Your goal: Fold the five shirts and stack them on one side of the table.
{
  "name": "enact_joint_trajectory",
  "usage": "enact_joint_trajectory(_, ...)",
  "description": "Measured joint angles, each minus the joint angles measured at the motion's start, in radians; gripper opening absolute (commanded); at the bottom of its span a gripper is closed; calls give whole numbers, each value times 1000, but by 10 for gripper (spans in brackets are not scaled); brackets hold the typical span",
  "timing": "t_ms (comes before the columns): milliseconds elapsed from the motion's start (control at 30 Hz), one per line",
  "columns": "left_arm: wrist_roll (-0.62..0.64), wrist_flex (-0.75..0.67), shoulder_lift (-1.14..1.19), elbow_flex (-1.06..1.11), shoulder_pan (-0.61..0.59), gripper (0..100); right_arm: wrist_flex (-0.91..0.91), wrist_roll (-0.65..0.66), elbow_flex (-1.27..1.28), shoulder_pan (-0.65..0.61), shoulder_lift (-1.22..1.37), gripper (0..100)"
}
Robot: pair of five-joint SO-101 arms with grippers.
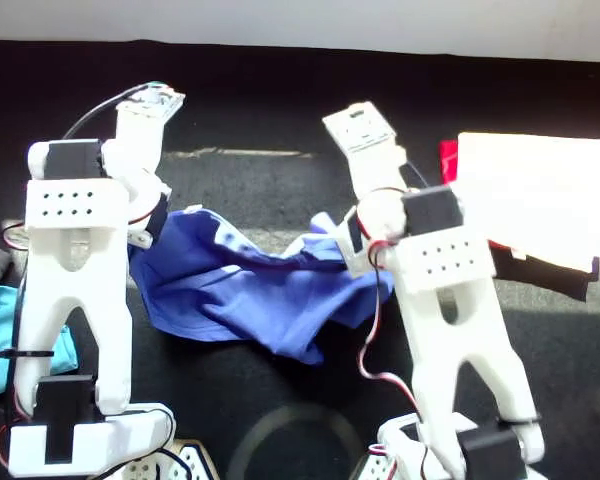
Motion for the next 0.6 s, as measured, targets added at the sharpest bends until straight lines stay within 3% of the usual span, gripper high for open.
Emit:
enact_joint_trajectory(267, 0, -9, 0, 2, -61, 9, -166, 0, 38, -20, 29, 183)
enact_joint_trajectory(600, 2, -9, 2, -37, -310, 9, -253, 0, 83, -160, 287, 183)
